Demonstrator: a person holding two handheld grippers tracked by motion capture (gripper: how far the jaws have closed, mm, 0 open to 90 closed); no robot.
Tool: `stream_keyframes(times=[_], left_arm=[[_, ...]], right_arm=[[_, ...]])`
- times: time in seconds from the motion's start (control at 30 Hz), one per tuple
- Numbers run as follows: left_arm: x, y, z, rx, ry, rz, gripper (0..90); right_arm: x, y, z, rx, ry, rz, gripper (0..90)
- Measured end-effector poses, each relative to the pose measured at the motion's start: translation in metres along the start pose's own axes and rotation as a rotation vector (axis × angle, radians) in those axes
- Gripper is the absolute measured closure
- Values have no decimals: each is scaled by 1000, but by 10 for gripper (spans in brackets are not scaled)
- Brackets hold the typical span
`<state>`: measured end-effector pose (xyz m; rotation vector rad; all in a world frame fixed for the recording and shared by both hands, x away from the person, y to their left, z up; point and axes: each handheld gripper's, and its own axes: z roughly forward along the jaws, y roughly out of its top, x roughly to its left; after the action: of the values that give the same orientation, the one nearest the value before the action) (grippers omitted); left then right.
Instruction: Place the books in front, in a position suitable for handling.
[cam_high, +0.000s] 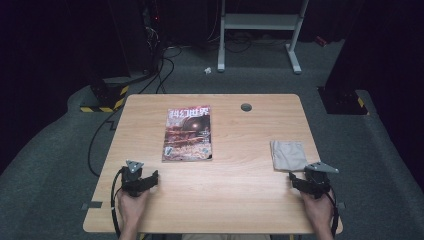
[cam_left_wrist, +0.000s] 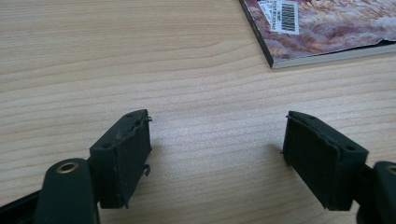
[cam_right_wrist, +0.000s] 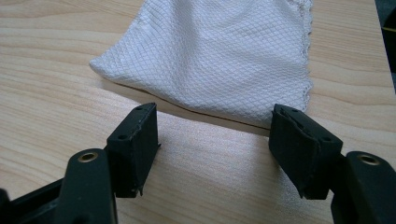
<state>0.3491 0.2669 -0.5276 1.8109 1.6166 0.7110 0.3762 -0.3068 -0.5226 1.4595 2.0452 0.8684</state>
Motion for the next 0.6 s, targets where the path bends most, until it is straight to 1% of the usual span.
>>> stream_keyframes(times=[0.07,0.1,0.17,0.2,0.23,0.27,0.33,0.37,0.4,0.43,0.47,0.53,0.57,0.6], left_arm=[[0,0,0,2,-4,10,224],[0,0,0,5,-10,15,203],[-1,1,1,9,-10,13,197],[-1,1,1,9,-12,13,186],[-1,1,2,9,-14,14,180],[-1,1,2,10,-16,15,184],[-1,2,2,10,-22,21,193],[-1,2,3,3,-24,14,193],[1,3,3,-10,-42,-5,223],[1,3,3,-10,-42,-5,234],[2,4,3,-14,-57,-21,252],[6,5,2,-17,-98,-49,276],[7,5,2,-21,-111,-61,276],[8,5,2,-24,-123,-64,283]], right_arm=[[0,0,0,0,0,0,328],[0,0,0,0,0,0,330],[0,0,0,0,-1,-1,331],[1,0,0,0,-2,3,344],[2,-1,-1,-3,0,2,399],[5,-1,-1,-7,14,-13,411],[5,-1,-2,-5,17,-10,409],[5,-1,-2,-5,17,-10,409],[5,-1,-2,-7,14,-12,413],[5,-1,-2,-7,14,-12,413],[5,-2,-3,-8,12,-5,459],[6,-3,-5,-8,5,1,494],[6,-3,-5,-8,5,1,494],[7,-3,-6,-8,6,1,509]])
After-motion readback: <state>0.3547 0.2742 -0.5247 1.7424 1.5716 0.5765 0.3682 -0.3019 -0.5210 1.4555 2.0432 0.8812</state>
